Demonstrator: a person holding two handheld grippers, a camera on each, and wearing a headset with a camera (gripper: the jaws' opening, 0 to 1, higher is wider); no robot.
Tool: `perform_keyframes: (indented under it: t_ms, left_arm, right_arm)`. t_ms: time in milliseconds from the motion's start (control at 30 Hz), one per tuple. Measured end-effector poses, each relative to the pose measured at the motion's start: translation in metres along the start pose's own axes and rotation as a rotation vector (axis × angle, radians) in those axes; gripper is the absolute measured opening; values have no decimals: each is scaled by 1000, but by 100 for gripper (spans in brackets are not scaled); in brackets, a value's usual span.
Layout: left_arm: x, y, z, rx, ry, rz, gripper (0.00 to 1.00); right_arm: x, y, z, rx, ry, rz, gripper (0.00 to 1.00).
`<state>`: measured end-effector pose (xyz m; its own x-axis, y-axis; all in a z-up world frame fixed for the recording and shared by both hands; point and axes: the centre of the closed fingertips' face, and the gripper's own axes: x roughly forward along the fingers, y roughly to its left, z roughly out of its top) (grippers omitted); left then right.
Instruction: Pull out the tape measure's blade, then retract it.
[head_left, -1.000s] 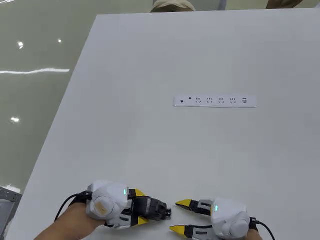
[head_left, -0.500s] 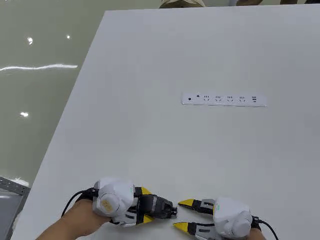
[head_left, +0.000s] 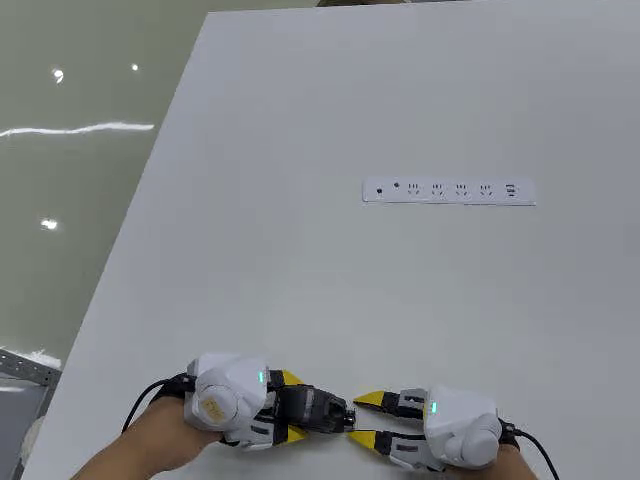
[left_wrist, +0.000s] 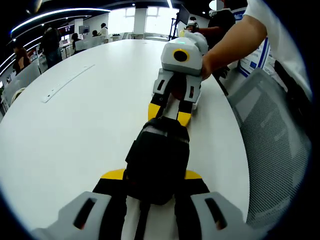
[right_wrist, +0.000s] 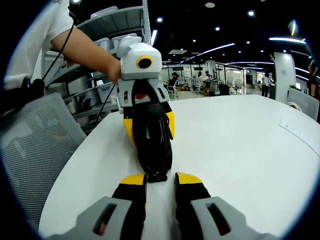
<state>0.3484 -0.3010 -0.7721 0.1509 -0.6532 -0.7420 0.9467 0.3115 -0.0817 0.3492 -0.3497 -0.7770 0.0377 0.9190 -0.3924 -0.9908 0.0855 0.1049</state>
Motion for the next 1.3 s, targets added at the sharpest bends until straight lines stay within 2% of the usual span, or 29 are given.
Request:
perform_keyframes:
  t_ms: [600,900,1300]
  left_arm:
    - [1,0,-1,-2,2,-1,33]
    - [0,0,-1,1,3,0,33]
    - [1,0,-1,1,2,2,33]
  right_arm:
    - [6,4,1,-47,7,31,14]
    - [6,5,0,-50,5,34,13]
    - [6,4,-2,-17,-2,37,12]
